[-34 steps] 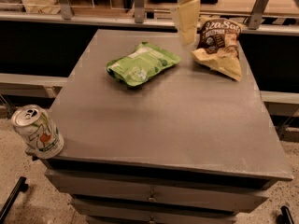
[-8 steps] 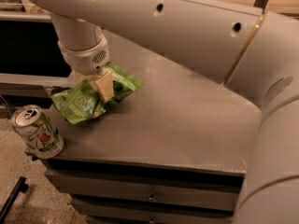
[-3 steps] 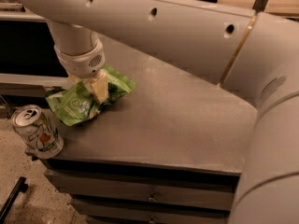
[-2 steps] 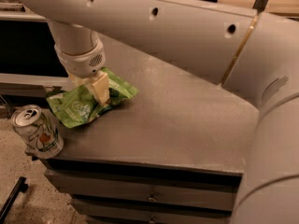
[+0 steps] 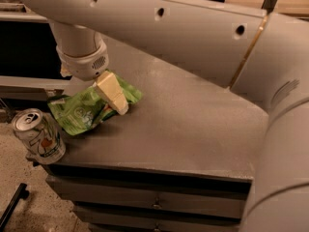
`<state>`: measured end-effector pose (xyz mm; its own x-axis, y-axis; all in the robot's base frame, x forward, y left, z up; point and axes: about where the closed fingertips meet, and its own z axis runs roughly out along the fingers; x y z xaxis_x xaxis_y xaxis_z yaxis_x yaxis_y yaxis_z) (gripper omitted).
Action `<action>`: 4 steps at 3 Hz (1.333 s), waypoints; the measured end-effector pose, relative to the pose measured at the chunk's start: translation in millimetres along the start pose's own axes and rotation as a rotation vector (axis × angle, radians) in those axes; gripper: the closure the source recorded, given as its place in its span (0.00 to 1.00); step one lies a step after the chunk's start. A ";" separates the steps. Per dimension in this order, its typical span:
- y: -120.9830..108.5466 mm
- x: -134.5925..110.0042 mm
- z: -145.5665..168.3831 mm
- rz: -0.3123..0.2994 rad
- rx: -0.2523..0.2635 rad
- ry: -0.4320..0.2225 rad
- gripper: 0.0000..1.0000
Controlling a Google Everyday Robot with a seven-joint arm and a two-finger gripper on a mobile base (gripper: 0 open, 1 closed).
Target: Move green rice chip bag near 7up can
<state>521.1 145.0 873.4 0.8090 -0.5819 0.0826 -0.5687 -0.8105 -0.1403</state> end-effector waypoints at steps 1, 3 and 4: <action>0.6 3.1 -2.6 0.004 0.000 -0.002 0.00; 19.3 74.8 -72.8 0.150 0.092 -0.011 0.00; 13.5 75.8 -77.7 0.151 0.119 -0.008 0.00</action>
Offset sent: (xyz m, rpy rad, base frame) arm 0.0464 -0.0809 0.1000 0.0899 -0.0555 -0.1464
